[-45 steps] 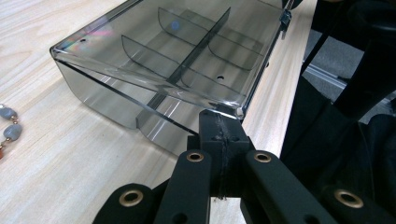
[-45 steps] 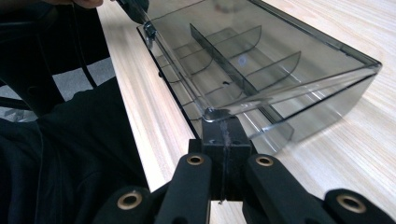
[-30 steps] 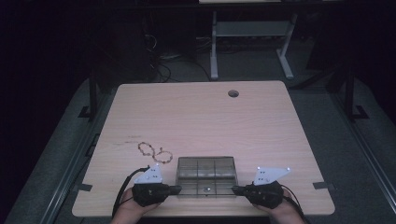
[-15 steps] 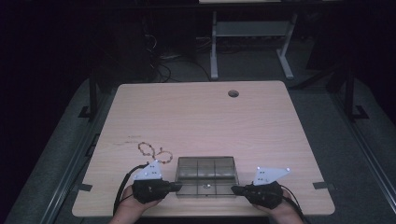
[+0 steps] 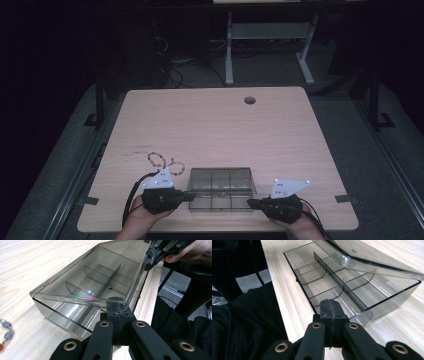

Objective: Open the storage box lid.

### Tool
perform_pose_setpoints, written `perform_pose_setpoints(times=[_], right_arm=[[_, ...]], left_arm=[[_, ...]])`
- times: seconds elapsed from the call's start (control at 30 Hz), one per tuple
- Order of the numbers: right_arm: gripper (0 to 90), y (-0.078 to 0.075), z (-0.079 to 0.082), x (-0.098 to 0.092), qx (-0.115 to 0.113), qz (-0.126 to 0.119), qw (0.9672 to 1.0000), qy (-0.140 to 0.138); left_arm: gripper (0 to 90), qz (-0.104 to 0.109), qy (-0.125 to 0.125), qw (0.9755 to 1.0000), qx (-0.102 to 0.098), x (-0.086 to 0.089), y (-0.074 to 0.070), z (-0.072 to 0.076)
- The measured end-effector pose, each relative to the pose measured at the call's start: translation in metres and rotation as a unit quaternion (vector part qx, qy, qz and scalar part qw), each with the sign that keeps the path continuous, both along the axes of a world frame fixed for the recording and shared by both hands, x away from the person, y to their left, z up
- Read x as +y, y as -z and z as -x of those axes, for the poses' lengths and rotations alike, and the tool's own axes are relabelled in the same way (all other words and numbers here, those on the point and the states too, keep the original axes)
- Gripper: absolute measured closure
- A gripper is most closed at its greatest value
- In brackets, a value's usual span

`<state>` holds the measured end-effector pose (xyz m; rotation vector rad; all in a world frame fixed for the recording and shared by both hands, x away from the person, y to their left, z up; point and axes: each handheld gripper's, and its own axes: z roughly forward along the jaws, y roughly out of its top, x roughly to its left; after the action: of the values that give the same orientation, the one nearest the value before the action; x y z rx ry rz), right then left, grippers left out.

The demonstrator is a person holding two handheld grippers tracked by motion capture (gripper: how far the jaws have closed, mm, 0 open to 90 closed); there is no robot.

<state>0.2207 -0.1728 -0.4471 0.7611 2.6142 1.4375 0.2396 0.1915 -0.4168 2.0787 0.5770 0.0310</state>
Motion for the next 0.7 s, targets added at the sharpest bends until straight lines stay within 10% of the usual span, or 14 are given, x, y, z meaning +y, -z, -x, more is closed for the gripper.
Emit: perform_pose_setpoints(times=[0.7], right_arm=[[89.5,0.001,0.000,0.002,-0.007,0.003,1.0000,0.000]], left_arm=[[89.7,0.027,0.003,0.9996,-0.009,0.000,-0.018,-0.015]])
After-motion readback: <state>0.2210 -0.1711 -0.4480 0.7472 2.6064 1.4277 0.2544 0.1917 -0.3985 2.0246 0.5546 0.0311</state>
